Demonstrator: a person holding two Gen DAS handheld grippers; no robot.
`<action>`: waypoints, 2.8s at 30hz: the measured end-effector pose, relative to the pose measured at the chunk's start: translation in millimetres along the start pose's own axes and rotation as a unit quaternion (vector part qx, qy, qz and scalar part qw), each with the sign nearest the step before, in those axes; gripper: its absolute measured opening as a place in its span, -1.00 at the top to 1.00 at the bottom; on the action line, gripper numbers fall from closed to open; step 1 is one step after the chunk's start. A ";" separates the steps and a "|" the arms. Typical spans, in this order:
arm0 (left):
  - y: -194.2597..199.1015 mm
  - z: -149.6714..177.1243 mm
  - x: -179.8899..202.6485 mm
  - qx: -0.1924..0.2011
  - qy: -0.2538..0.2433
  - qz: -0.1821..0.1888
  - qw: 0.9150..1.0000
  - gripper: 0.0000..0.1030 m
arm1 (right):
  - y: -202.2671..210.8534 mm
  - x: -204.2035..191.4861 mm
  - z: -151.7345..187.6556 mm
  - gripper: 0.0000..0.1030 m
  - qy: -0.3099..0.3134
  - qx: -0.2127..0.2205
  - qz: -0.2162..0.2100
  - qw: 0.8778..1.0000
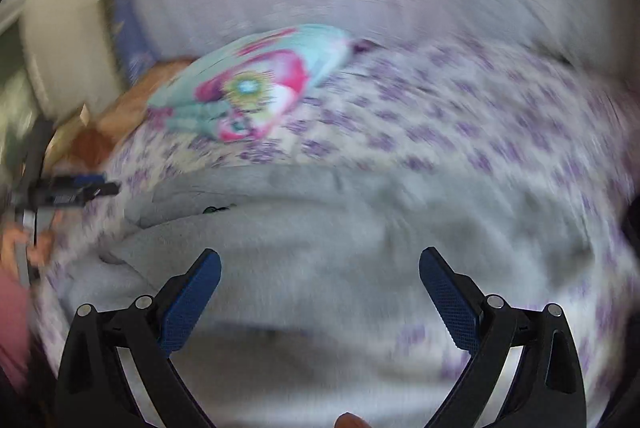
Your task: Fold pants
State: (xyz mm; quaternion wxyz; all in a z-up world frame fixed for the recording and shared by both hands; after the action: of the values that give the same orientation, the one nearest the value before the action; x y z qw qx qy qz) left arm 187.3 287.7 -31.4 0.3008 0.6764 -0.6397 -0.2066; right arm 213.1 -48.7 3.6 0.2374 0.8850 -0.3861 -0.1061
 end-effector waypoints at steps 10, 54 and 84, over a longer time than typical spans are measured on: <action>-81.4 5.2 13.0 -0.096 -0.078 0.146 0.982 -0.37 | -146.2 -8.8 -31.5 -0.93 0.175 -0.124 -0.098 0.972; 12.8 121.0 108.1 -0.014 -0.181 0.103 0.978 -0.91 | 190.9 138.3 209.9 0.63 -0.346 -0.143 0.249 0.893; -5.4 97.4 91.9 -0.035 -0.133 0.084 0.987 -0.90 | 36.3 -6.1 135.6 -0.09 -0.143 -0.116 0.029 0.983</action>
State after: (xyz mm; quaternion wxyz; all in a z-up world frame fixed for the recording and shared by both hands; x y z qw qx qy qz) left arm 135.5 182.8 -96.8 0.2528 0.5757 -0.7210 -0.2913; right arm 135.6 -111.5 -95.3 0.2836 0.8157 -0.4267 -0.2685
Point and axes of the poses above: each gripper's, at about its wrist camera, not at the fingertips, and y roughly against the way its jaws point, x to its right, z to its underside, the point moved 1 cm from there along -y, roughly the way its jaws point, and after that the axes turned 15 degrees about x, right-handed, at the moved point
